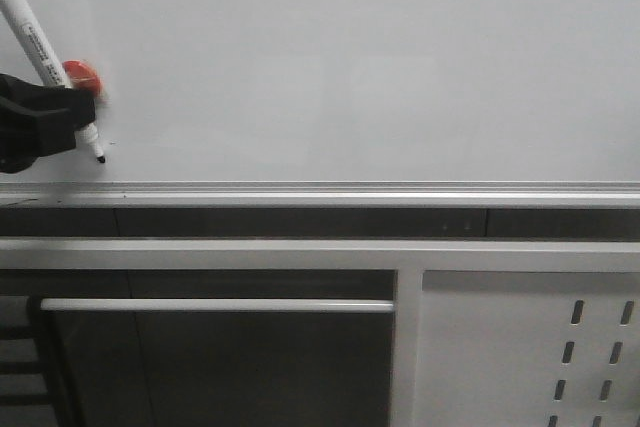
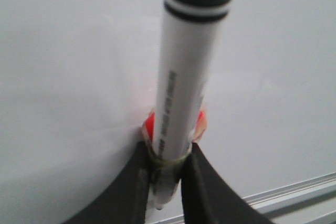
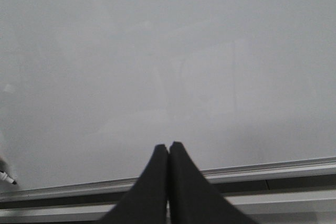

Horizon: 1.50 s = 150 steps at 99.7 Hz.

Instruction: Write number 1 on whiteboard

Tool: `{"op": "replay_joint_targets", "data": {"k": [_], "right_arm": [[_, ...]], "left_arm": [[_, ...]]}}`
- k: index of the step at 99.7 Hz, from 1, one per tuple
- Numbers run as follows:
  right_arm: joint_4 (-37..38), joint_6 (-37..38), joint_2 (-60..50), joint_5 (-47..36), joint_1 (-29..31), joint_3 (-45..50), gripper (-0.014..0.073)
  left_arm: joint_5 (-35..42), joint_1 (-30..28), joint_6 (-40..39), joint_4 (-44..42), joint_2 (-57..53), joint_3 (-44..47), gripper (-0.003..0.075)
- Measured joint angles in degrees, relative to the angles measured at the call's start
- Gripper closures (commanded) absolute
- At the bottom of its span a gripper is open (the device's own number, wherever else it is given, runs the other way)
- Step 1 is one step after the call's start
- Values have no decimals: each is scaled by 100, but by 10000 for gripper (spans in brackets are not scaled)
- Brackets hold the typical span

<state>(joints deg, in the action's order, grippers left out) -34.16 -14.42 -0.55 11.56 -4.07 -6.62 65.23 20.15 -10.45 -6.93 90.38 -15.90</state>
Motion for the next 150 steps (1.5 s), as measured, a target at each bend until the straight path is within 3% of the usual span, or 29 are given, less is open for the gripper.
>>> {"op": "replay_joint_targets", "data": {"k": [19, 36, 72, 99, 130, 150], "right_arm": [[0, 0, 0, -189, 0, 0, 673], [-61, 0, 0, -141, 0, -11, 673], [-61, -508, 215, 1291, 0, -655, 673], [-531, -1643, 1209, 2335, 0, -1282, 673], [-1351, -2837, 2452, 3033, 0, -1874, 673], [-1395, -2987, 3118, 3547, 0, -2238, 673]], "left_arm": [[0, 0, 0, -69, 0, 265, 738], [-10, 0, 0, -692, -114, 408, 738], [0, 0, -24, -2103, -550, 444, 738], [-26, 0, -206, -2720, -550, 444, 738], [-1326, 0, -564, -4114, -550, 81, 738], [-2197, 0, -1692, -5481, -667, -418, 738]]}}
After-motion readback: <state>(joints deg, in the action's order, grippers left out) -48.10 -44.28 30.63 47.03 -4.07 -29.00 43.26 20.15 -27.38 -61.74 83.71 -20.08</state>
